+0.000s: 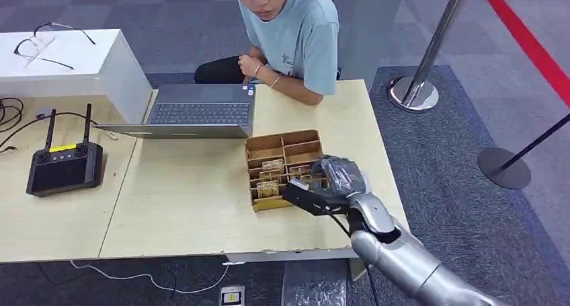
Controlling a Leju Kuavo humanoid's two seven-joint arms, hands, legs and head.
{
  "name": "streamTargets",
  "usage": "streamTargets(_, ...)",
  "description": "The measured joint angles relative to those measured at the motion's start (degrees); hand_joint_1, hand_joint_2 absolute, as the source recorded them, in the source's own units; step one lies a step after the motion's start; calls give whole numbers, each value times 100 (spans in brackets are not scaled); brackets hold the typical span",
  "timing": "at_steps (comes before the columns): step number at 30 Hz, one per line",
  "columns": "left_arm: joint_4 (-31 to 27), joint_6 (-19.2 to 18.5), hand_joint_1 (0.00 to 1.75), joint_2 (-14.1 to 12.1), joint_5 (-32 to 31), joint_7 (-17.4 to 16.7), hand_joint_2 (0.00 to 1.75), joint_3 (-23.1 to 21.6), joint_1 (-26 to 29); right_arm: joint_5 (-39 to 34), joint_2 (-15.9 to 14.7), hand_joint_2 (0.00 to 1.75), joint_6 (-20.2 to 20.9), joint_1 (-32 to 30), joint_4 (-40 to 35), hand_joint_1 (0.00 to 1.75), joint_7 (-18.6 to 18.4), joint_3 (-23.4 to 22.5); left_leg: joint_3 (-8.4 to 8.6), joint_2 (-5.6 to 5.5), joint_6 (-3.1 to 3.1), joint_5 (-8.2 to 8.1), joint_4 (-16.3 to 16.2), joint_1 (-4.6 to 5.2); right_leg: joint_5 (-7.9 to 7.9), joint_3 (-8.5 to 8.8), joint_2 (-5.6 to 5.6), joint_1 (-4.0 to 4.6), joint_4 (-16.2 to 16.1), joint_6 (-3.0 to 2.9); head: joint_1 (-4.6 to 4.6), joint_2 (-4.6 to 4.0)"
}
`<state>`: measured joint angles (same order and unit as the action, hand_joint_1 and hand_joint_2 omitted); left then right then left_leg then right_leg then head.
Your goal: Pass the card to the sensor for recognition and then transmit it.
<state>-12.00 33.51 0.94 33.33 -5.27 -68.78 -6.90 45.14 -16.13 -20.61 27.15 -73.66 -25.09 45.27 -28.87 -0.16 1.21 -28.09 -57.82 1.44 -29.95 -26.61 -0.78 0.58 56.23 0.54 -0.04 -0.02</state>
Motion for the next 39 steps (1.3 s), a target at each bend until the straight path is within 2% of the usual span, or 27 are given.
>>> streamTargets(1, 0, 0, 0, 0, 0, 0, 175, -4, 0, 0, 2, 175, 2, 18, 18, 99, 0, 0, 0, 0, 0, 0, 0, 0, 0, 0, 0, 0, 0, 0, 0, 2)
streamTargets(4, 0, -2, 0, 0, -4, -2, 175, -18, 0, -18, 9, 175, 4, 64, 63, 89, 0, 0, 0, 0, 0, 0, 0, 0, 0, 0, 0, 0, 0, 0, 2, 2)
streamTargets(10, 0, -7, 0, 0, -9, -2, 175, -44, 0, -31, 11, 175, 0, 121, 125, 91, 0, -2, 0, 0, 0, 0, -1, 0, 0, 0, 0, 0, 0, 0, 2, 2)
streamTargets(15, -2, -9, 0, 0, -9, 0, 175, -48, 0, -31, 15, 175, 2, 148, 149, 70, 0, -2, 0, 0, 0, 0, 0, 0, 0, 0, 0, 0, 0, 0, 2, 2)
streamTargets(17, -2, -9, 0, 0, -9, -2, 175, -48, 0, -24, 17, 175, 9, 159, 151, 79, 0, -2, 0, 0, 0, 0, 0, 0, 0, 0, 0, 0, 0, 0, 0, 2)
streamTargets(25, 0, -22, 0, 0, -15, -2, 175, -52, 0, -15, 46, 175, 28, 162, 219, 79, -13, 7, -1, 0, 0, 0, 0, 0, 0, -1, 0, 0, 0, 0, 0, 2)
streamTargets(34, -2, -22, 0, 0, -17, -20, 175, -70, 0, -33, 114, 175, 22, 161, 385, 96, -2, 55, -1, 0, 0, 0, 0, 0, 0, -2, 0, 0, 0, 0, 0, 2)
streamTargets(39, -2, -22, 0, 0, -15, -35, 175, -72, 0, -44, 138, 175, 4, 162, 437, 99, 9, 59, -1, 0, 0, 0, 0, 0, 0, -2, 0, 0, 0, 0, 0, 2)
